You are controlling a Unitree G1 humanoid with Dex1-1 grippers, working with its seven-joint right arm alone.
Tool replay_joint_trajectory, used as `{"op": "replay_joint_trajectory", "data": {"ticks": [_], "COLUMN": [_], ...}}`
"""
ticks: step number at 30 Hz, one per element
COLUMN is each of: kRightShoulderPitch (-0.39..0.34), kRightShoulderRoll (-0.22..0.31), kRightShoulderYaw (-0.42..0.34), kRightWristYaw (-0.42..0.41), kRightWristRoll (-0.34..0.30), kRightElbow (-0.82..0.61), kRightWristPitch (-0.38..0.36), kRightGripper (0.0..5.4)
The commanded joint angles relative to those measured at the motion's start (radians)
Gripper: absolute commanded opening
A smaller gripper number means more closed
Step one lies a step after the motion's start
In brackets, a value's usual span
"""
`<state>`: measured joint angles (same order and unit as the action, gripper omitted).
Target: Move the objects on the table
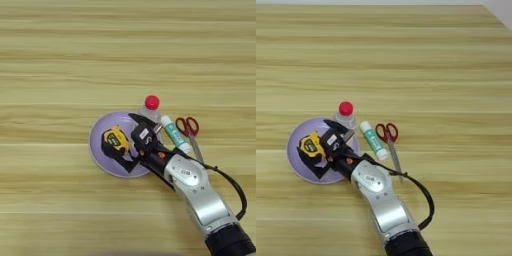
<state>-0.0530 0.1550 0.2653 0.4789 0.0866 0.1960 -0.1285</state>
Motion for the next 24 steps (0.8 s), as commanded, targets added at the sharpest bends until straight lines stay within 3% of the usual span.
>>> {"op": "replay_joint_trajectory", "data": {"ticks": [1, 13, 24], "kRightShoulderPitch": [-0.057, -0.129, -0.152], "kRightShoulderRoll": [-0.011, -0.042, -0.049], "kRightShoulderYaw": [-0.01, -0.018, -0.011], "kRightWristYaw": [-0.004, -0.045, -0.06], "kRightWristRoll": [-0.019, 0.008, 0.019], "kRightElbow": [-0.021, 0.128, 0.174], "kRightWristPitch": [0.009, 0.034, 0.031], "kRightGripper": [5.38, 5.38, 5.38]}}
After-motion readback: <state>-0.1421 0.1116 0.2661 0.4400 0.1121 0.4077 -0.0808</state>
